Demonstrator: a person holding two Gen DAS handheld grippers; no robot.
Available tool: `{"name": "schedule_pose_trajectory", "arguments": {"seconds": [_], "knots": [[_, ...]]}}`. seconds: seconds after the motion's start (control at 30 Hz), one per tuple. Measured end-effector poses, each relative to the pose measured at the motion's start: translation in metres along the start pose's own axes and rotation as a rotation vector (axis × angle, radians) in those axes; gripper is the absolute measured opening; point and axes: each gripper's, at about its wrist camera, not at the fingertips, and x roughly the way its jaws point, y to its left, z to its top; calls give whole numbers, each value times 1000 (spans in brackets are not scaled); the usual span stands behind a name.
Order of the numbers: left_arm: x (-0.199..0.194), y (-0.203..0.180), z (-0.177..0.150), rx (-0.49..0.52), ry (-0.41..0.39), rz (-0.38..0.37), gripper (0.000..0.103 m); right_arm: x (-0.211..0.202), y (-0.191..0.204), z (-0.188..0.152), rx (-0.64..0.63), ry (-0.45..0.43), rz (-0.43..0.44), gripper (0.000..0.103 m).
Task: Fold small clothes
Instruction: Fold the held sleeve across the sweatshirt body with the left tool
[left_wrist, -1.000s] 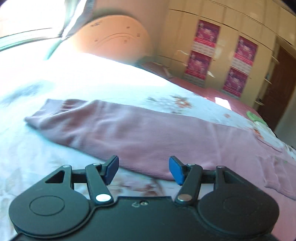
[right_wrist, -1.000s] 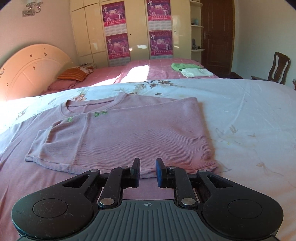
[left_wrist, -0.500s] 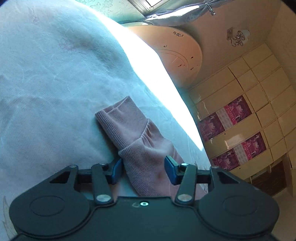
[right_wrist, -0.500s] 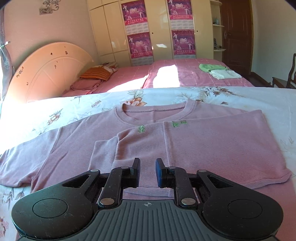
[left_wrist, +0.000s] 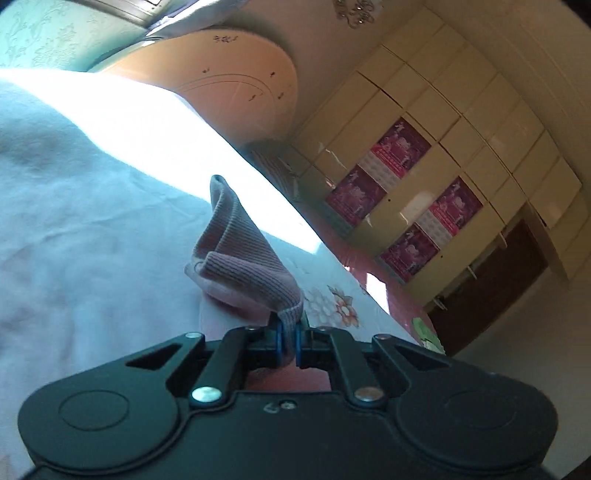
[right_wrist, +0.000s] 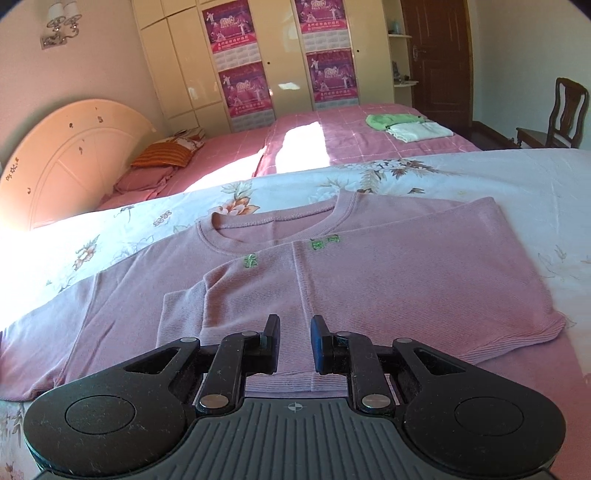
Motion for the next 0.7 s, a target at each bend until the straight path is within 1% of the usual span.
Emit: {"name": "schedule_pose_trajectory", "arguments": {"seconds": [0.03,0.07,0.13,0.23,0.3,0.37,0.47,0.57,0.7], "knots": [[4,-23,-5,50,2,-25,6,-2,-5,-1,1,-1,-2,18],[8,-43,-10,79,6,-51,6,-3,-9,-2,4,-2,0,18],[22,-80,-26,108,46,-110,6,-5,-18,-3,11,-5,6,18],[45,-134,-59,185,120,-175,6,-7,-32,-2,28,-11,14,18],[57,-166,-83,246,147,-207,6,-10,-43,1,46,-16,24,18],[67,-194,-106,282,170,-237,6,-13,-53,3,57,-18,38,18],[84,-227,-141,333,219,-272,6,-18,-66,6,63,-21,61,18],[103,-251,-175,407,272,-280,6,-21,-79,9,78,-15,86,18],[124,-258,-210,445,341,-281,6,-19,-91,10,101,-3,112,18]]}}
